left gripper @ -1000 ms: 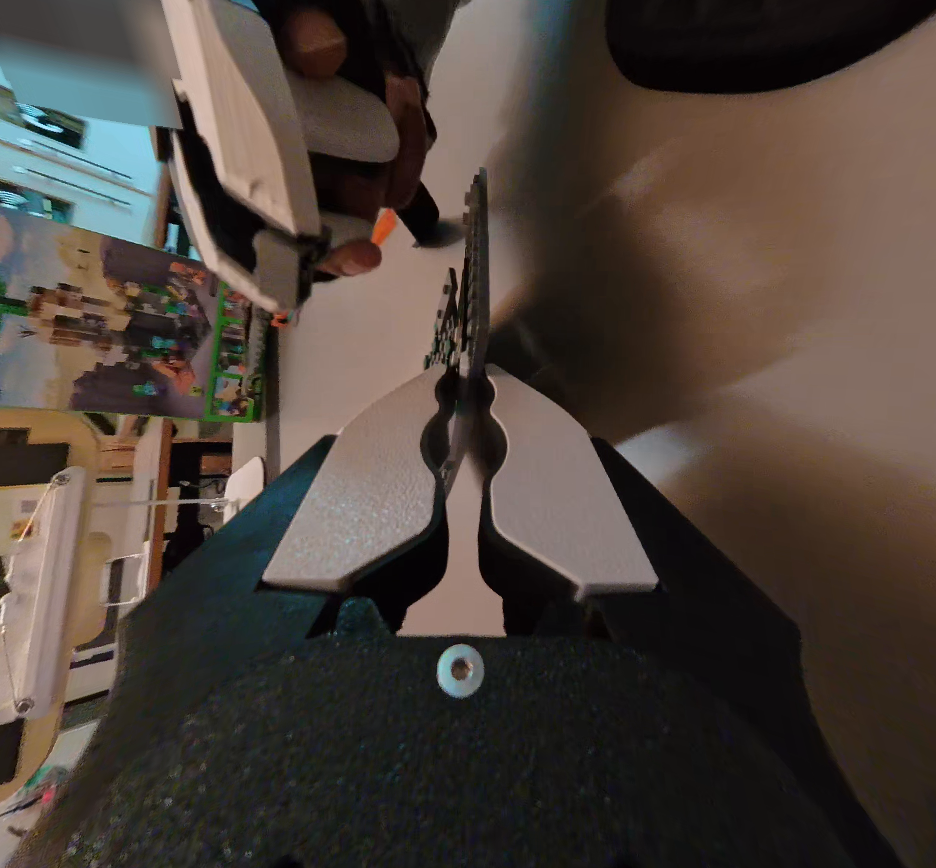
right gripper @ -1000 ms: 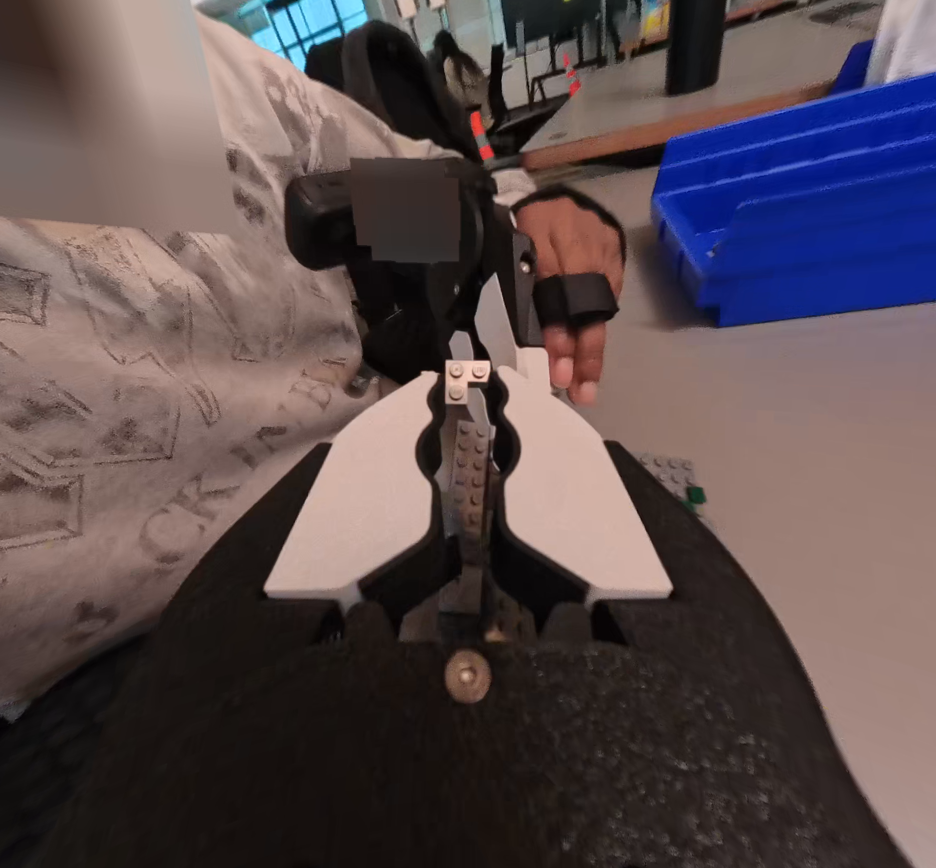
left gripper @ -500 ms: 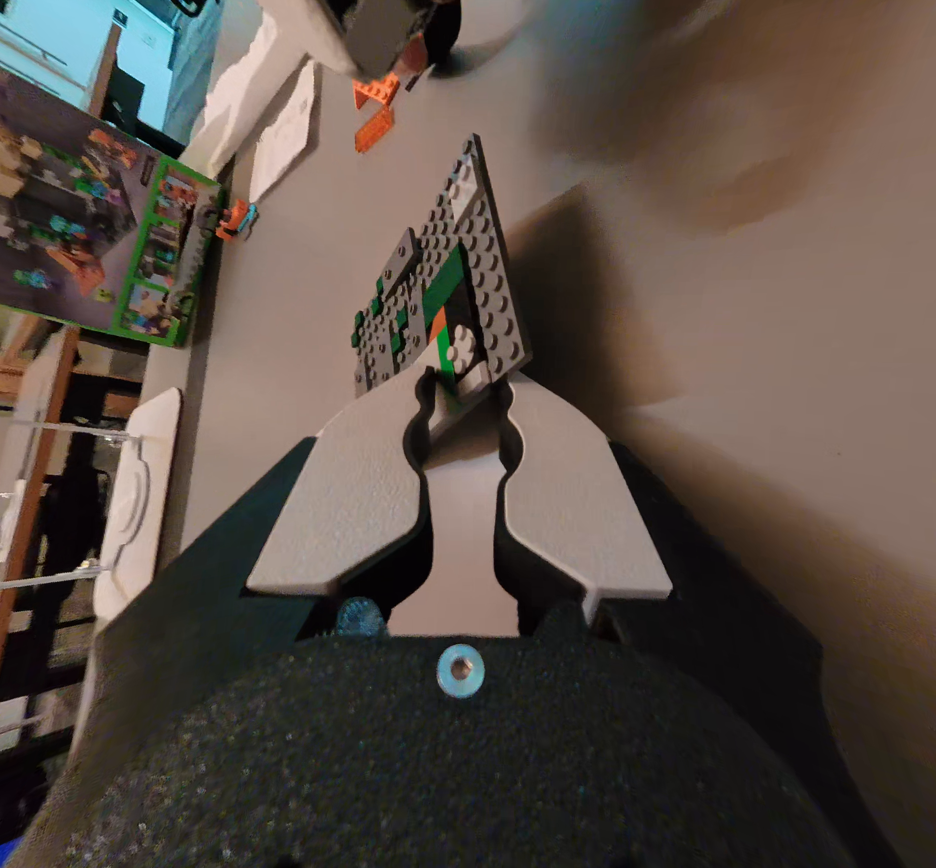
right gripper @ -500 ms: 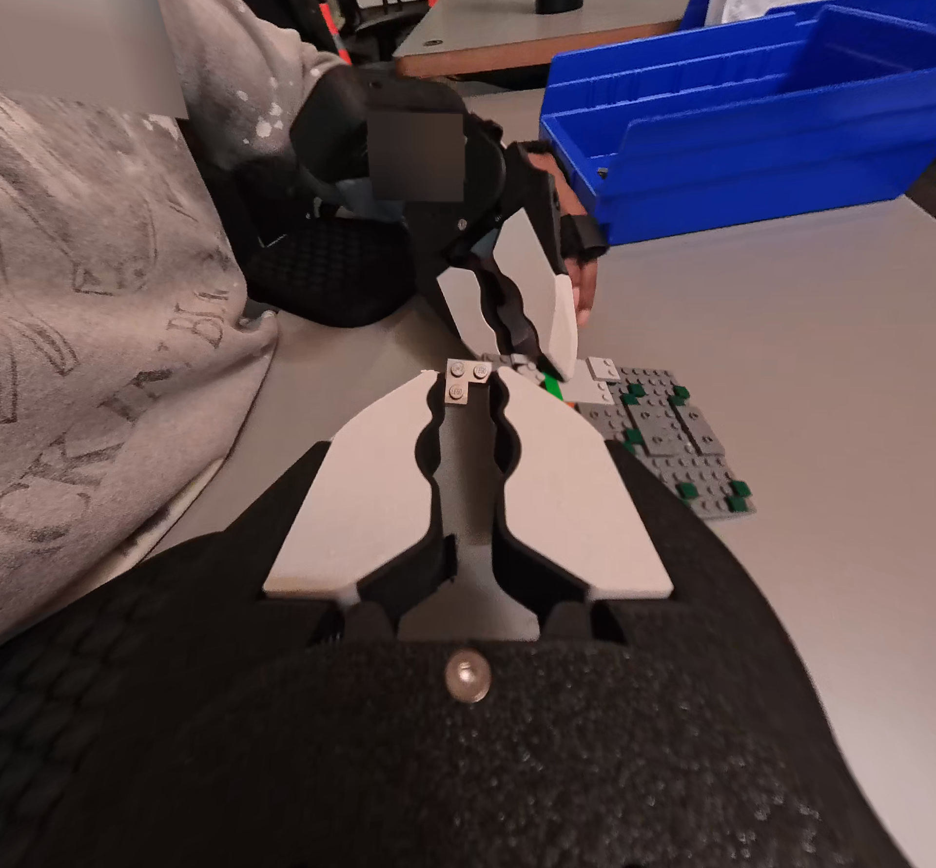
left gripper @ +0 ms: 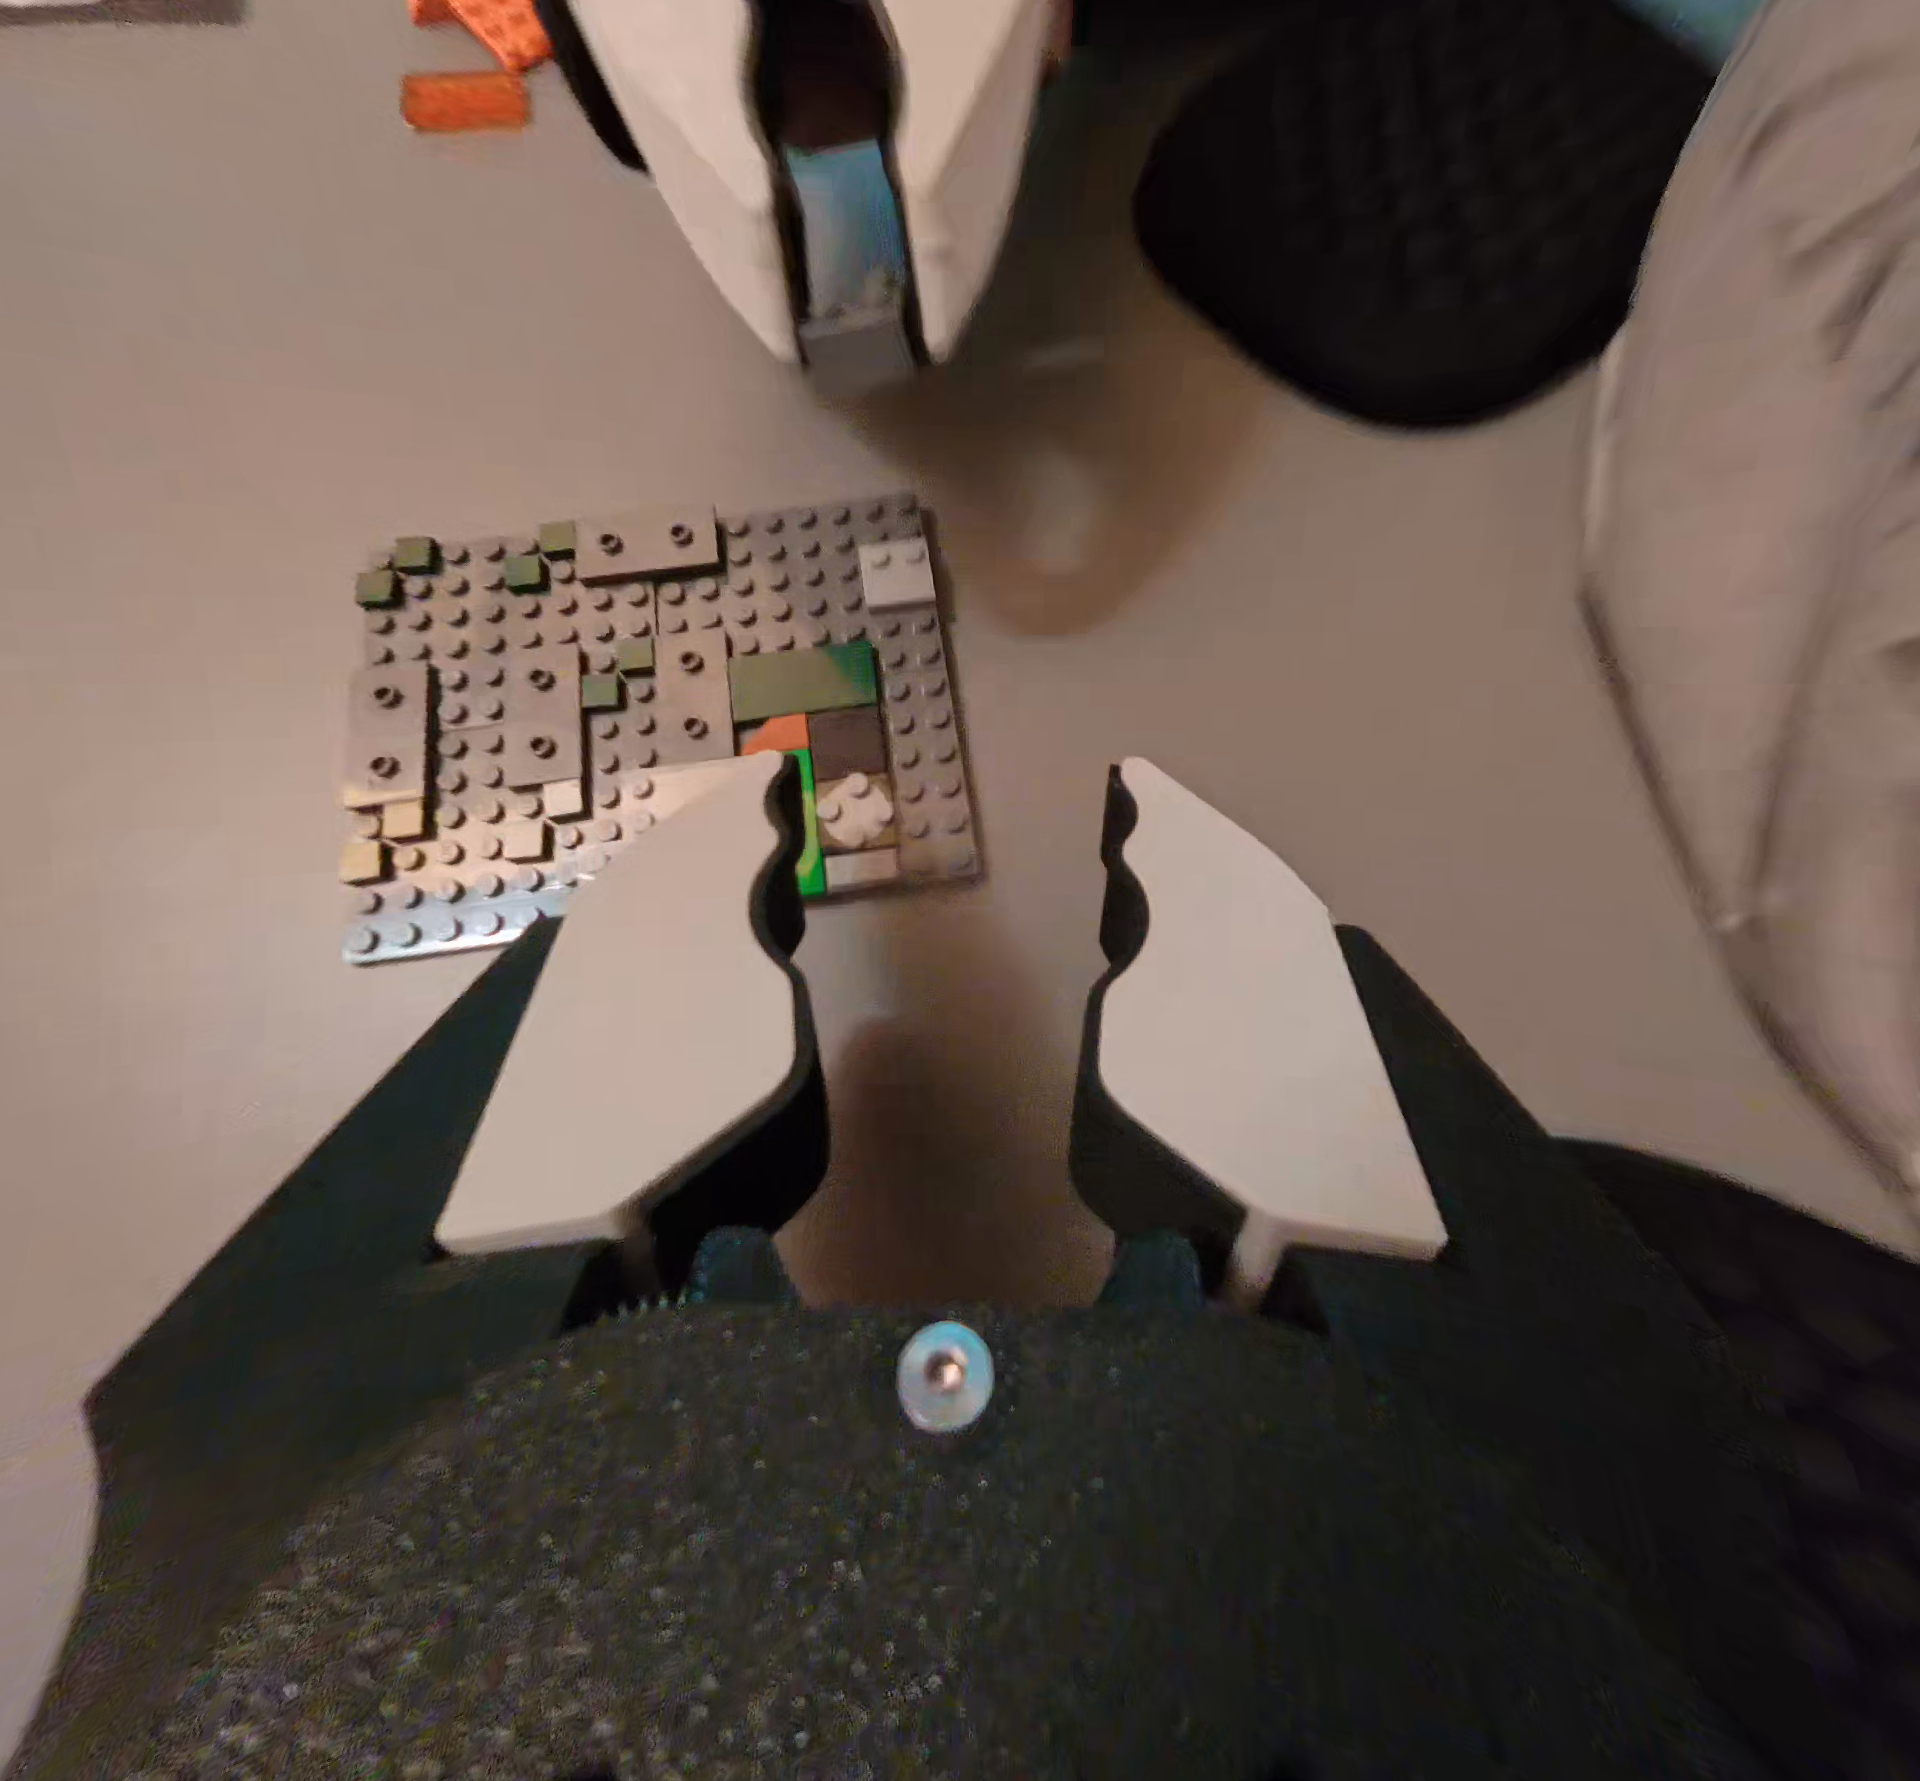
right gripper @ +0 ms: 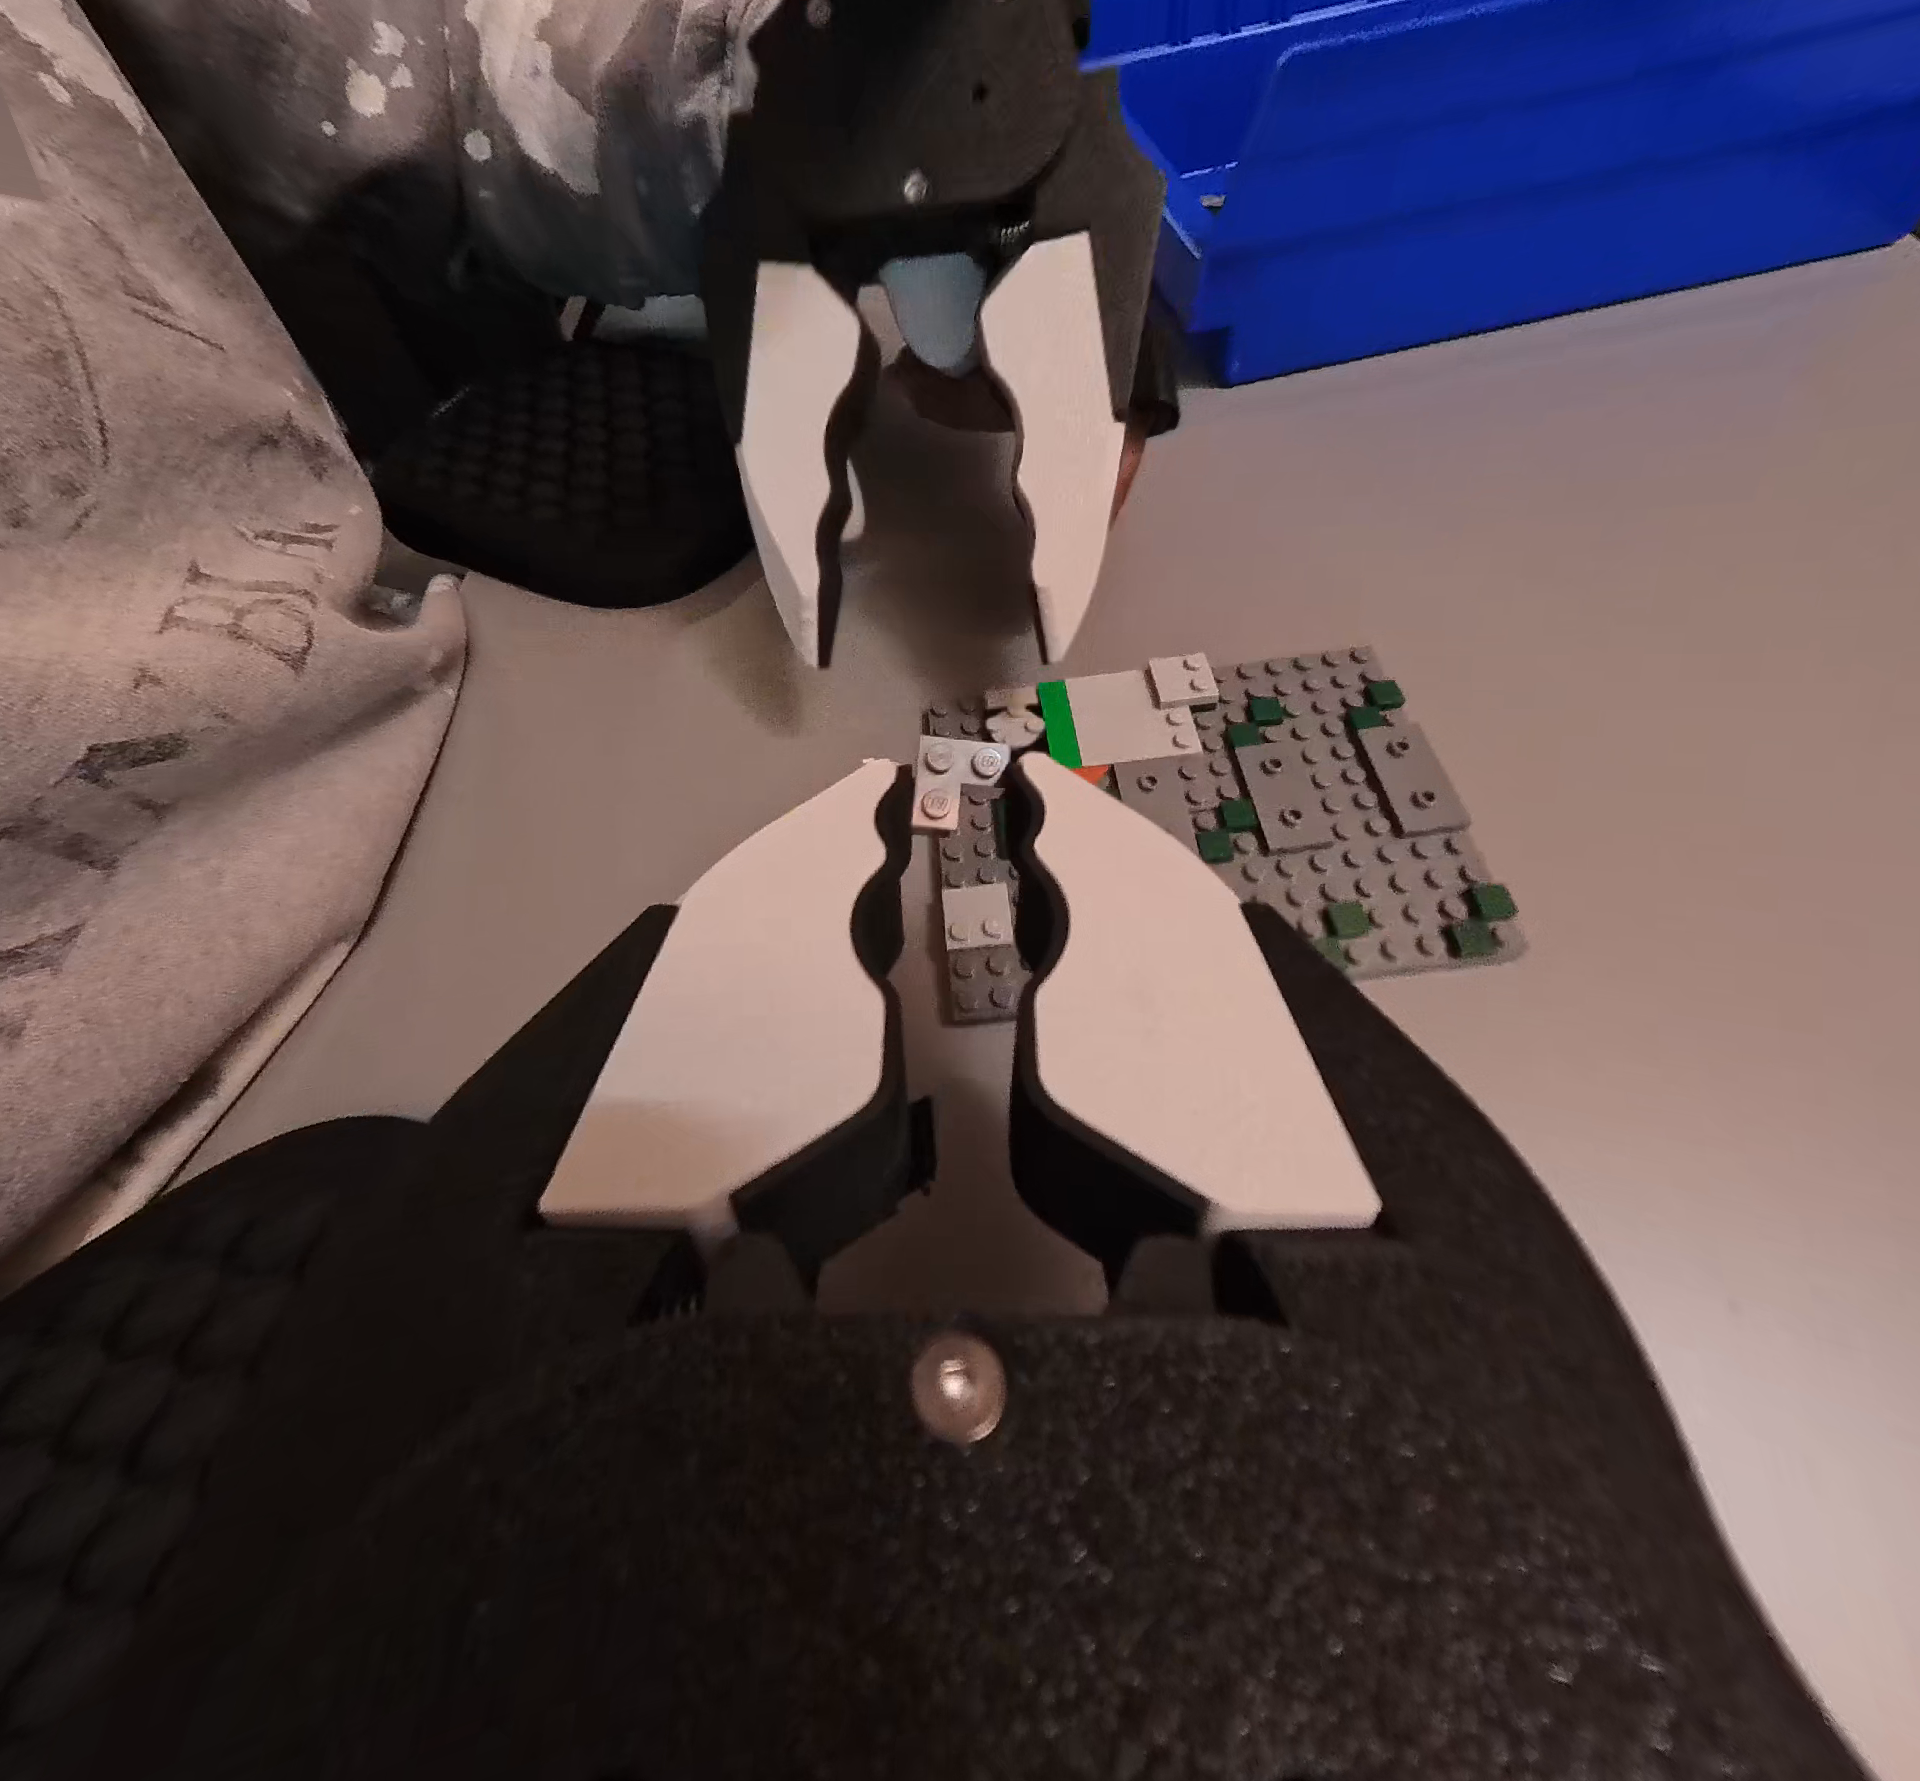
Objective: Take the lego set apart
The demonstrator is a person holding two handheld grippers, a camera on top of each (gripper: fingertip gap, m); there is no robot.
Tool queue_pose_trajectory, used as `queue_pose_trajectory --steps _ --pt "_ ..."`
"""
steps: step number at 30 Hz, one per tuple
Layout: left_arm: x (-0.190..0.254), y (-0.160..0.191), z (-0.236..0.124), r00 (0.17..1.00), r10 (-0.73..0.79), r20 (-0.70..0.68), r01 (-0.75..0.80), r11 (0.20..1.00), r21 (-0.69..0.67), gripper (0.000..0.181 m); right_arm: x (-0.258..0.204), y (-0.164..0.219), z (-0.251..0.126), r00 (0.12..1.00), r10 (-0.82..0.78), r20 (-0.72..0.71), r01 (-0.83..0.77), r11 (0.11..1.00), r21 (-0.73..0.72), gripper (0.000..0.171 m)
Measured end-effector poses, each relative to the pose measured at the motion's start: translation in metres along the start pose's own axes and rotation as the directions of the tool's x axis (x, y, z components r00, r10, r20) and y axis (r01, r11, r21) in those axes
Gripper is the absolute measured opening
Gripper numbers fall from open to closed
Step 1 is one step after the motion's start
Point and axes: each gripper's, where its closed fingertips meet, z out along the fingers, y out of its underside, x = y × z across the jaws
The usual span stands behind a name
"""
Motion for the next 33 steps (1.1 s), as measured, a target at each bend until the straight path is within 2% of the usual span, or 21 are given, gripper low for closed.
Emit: queue_pose_trajectory --steps 5,6,8,11,16,19,20,21,24,26,29,31,33 --pt "-0.002 -0.030 -0.013 0.964 -0.262 -0.036 0.264 0.945 0.194 0.034 -0.002 -0.009 0.011 0.998 -0.056 -0.020 0.056 0.998 -0.005 0.017" --pt "-0.003 -0.035 -0.014 0.946 -0.322 -0.047 0.324 0.920 0.221 0.032 -0.003 -0.013 0.014 0.996 -0.086 -0.031 0.085 0.996 -0.007 0.017" --pt "0.001 -0.048 -0.019 0.894 -0.422 -0.152 0.448 0.848 0.284 0.030 -0.005 -0.020 0.020 0.985 -0.162 -0.062 0.161 0.987 -0.022 0.017" --pt "-0.001 -0.056 -0.027 0.813 -0.526 -0.250 0.582 0.741 0.335 0.017 -0.009 -0.029 0.033 0.957 -0.274 -0.099 0.268 0.961 -0.064 0.017" --pt "-0.010 -0.046 -0.043 0.767 -0.594 -0.242 0.639 0.672 0.375 0.006 -0.004 -0.044 0.049 0.880 -0.443 -0.172 0.420 0.894 -0.153 0.016" --pt "-0.014 -0.044 -0.057 0.741 -0.629 -0.237 0.662 0.623 0.418 0.013 0.000 -0.058 0.057 0.820 -0.529 -0.218 0.503 0.848 -0.168 0.016" --pt "-0.016 -0.040 -0.059 0.736 -0.646 -0.203 0.662 0.621 0.420 0.025 0.000 -0.064 0.059 0.806 -0.546 -0.229 0.524 0.838 -0.155 0.016" --pt "-0.017 -0.039 -0.063 0.736 -0.650 -0.188 0.657 0.621 0.427 0.030 -0.001 -0.070 0.061 0.794 -0.560 -0.236 0.541 0.828 -0.145 0.016" --pt "-0.012 -0.044 -0.075 0.720 -0.652 -0.238 0.677 0.584 0.449 0.016 -0.001 -0.082 0.069 0.761 -0.600 -0.248 0.586 0.799 -0.136 0.016" --pt "-0.012 -0.043 -0.081 0.728 -0.647 -0.226 0.664 0.584 0.466 0.014 -0.001 -0.088 0.072 0.754 -0.606 -0.251 0.599 0.793 -0.115 0.016" --pt "-0.018 -0.037 -0.097 0.763 -0.636 -0.120 0.606 0.638 0.475 0.012 0.006 -0.091 0.072 0.775 -0.568 -0.277 0.564 0.819 -0.102 0.019" --pt "-0.034 -0.027 -0.125 0.771 -0.635 0.044 0.533 0.682 0.501 0.012 0.016 -0.080 0.067 0.819 -0.507 -0.268 0.492 0.862 -0.125 0.035" --pt "-0.059 -0.006 -0.163 0.721 -0.643 0.258 0.464 0.725 0.509 0.012 0.025 -0.068 0.056 0.876 -0.409 -0.257 0.393 0.913 -0.113 0.036"
